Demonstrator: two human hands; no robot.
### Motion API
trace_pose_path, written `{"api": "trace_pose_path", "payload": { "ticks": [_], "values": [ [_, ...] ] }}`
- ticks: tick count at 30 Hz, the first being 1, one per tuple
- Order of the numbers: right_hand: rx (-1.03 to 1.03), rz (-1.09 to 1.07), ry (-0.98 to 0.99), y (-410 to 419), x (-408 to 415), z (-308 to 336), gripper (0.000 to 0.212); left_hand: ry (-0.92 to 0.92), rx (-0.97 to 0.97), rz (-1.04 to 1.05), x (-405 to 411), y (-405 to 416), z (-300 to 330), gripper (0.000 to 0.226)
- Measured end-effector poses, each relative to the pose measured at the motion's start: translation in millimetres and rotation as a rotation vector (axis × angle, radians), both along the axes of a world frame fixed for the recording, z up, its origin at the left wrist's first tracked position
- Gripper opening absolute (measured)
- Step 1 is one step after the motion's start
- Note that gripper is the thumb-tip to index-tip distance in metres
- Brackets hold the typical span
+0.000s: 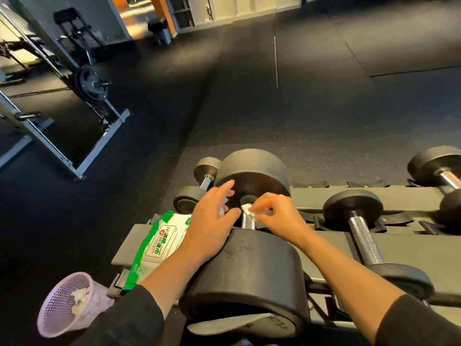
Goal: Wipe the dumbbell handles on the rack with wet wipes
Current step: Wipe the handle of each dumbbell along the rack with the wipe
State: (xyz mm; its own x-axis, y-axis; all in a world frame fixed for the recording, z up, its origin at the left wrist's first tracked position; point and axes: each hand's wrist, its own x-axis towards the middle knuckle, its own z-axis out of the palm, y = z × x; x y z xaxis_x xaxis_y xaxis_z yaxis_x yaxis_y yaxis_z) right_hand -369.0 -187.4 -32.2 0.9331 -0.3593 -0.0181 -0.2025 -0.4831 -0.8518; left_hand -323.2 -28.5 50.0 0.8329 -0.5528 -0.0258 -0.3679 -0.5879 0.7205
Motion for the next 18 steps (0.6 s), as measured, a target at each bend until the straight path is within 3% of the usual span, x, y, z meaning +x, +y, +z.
{"api": "trace_pose_path", "payload": {
  "ticks": [9,15,18],
  "values": [
    [0.155,0.375,0.133,-2.5,-20.0,35.8,0.013,0.212,-0.189,0.208,27.5,17.1,-22.6,0.048],
    [-0.107,-0.002,0.094,11.4,10.2,44.4,0.019,0.279,-0.211,0.223,47.2,33.6,-41.4,0.052],
    [-0.301,0.008,0.199,19.7,25.6,45.6,0.025,0.302,-0.186,0.158,51.1,37.3,-49.9,0.053]
  ]
}}
